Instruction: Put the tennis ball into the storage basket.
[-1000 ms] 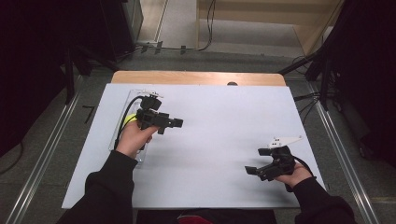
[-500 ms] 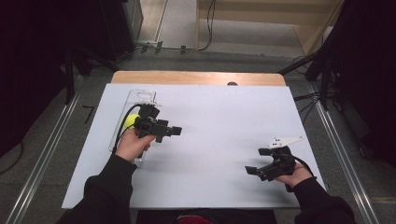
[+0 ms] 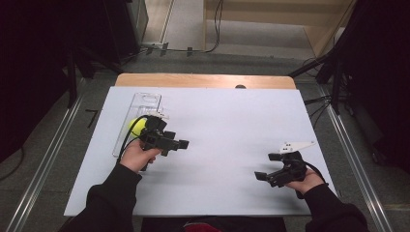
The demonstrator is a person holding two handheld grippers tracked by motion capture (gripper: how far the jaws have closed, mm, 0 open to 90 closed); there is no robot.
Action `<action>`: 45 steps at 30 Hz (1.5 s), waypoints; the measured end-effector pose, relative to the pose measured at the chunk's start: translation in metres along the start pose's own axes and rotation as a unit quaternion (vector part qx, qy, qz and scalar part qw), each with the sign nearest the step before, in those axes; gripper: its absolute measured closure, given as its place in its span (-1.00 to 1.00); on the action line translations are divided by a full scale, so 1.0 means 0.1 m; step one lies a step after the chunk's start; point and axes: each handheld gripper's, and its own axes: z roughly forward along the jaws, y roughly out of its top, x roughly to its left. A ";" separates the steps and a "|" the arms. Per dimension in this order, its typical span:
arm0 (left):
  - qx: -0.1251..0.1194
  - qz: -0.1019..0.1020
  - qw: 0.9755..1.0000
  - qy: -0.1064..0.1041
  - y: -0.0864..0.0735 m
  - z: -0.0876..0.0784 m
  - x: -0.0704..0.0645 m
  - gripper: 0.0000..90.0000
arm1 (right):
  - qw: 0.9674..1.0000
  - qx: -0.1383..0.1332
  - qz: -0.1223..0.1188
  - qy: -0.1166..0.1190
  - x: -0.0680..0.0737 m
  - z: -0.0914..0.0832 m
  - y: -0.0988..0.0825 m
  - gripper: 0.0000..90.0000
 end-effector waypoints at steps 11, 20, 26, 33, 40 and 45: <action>0.007 0.011 1.000 -0.003 -0.10 0.01 -0.03 -0.46 | 1.000 0.001 0.000 -0.001 -0.01 -0.01 -0.01 -1.00; 0.005 0.027 1.000 -0.001 -0.22 0.03 -0.07 -0.46 | 1.000 0.001 0.003 -0.003 -0.02 -0.03 -0.02 -1.00; -0.001 0.042 0.999 -0.004 -0.32 -0.01 -0.12 -0.47 | 1.000 0.002 0.004 -0.005 -0.02 -0.04 -0.02 -1.00; -0.001 0.046 0.999 -0.010 -0.44 -0.03 -0.15 -0.47 | 1.000 0.000 0.005 -0.005 -0.01 -0.04 -0.02 -1.00; 0.010 0.060 0.998 -0.022 -0.50 -0.02 -0.18 -0.53 | 1.000 0.001 0.006 -0.006 -0.01 -0.04 -0.02 -1.00; 0.011 0.062 0.998 -0.027 -0.55 -0.01 -0.19 -0.53 | 1.000 -0.001 0.007 -0.008 -0.01 -0.05 -0.02 -1.00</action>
